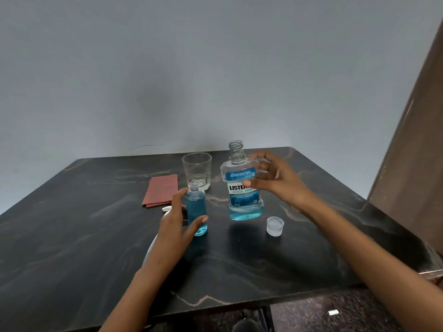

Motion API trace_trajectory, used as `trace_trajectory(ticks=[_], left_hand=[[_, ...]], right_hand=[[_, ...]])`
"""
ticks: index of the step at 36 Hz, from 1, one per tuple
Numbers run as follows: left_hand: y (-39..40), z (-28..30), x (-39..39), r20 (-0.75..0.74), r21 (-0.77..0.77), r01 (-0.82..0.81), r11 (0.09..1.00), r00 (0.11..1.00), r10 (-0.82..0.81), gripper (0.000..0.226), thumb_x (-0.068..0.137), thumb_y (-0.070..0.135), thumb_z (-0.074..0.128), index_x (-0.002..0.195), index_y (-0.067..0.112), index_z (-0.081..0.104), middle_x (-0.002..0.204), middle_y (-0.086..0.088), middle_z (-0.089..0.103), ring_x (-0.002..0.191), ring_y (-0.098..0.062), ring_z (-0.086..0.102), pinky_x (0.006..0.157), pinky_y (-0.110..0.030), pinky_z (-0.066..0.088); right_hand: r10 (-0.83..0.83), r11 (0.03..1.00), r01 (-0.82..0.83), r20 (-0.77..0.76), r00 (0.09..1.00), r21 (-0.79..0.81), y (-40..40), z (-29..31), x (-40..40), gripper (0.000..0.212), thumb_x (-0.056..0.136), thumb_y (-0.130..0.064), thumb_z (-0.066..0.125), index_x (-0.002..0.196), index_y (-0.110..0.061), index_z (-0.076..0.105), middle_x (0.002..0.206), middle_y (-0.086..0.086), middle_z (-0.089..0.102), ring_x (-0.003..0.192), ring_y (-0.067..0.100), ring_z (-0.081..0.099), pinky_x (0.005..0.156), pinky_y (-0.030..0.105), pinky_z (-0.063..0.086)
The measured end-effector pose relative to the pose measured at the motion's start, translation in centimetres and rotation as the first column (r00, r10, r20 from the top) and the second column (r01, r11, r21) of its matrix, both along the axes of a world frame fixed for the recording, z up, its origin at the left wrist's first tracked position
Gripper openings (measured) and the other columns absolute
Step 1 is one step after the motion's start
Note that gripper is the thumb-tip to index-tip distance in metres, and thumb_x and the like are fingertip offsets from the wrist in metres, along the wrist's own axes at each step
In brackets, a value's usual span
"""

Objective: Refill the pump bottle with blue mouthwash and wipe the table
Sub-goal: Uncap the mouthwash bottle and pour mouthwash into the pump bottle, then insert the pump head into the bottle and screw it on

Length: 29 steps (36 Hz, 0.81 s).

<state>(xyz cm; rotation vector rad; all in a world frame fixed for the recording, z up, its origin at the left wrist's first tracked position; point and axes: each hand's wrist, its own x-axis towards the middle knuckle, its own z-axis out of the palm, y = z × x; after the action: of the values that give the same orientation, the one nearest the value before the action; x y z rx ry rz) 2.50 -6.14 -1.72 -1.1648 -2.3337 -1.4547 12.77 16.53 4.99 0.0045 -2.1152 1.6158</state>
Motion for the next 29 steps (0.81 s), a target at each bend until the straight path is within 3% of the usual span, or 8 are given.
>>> trace_trajectory(ticks=[5, 18, 29], left_hand=[[-0.1, 0.0, 0.1, -0.01, 0.005, -0.001, 1.0, 1.0, 0.001, 0.071, 0.079, 0.034, 0.067, 0.137, 0.024, 0.026, 0.115, -0.01, 0.063, 0.096, -0.02, 0.064, 0.087, -0.037, 0.054], [-0.1, -0.2, -0.1, -0.023, 0.0, 0.005, 1.0, 1.0, -0.005, 0.071, 0.079, 0.037, 0.067, 0.136, 0.026, 0.026, 0.117, -0.01, 0.063, 0.093, -0.015, 0.062, 0.085, -0.034, 0.054], [-0.4, -0.3, -0.3, 0.032, -0.004, 0.04, 0.999, 0.999, -0.04, 0.074, 0.07, 0.052, 0.062, 0.132, 0.035, 0.025, 0.12, -0.009, 0.062, 0.095, -0.015, 0.062, 0.084, -0.029, 0.053]], right_hand=[[-0.005, 1.0, 0.005, -0.009, 1.0, -0.02, -0.7, -0.9, 0.0, 0.048, 0.074, 0.004, 0.073, 0.111, -0.015, 0.05, 0.113, 0.011, 0.066, 0.098, 0.022, 0.068, 0.075, 0.029, 0.058], [-0.063, 0.998, 0.064, 0.043, 0.997, -0.022, -1.1, -2.2, 0.2, 0.056, 0.074, -0.005, 0.075, 0.12, -0.013, 0.043, 0.127, 0.01, 0.058, 0.114, 0.027, 0.06, 0.095, 0.052, 0.05], [-0.111, 0.992, 0.108, 0.048, 0.993, 0.062, -1.0, -2.0, 1.6, 0.064, 0.071, -0.009, 0.078, 0.125, -0.019, 0.046, 0.121, 0.001, 0.063, 0.11, 0.014, 0.062, 0.088, 0.028, 0.054]])
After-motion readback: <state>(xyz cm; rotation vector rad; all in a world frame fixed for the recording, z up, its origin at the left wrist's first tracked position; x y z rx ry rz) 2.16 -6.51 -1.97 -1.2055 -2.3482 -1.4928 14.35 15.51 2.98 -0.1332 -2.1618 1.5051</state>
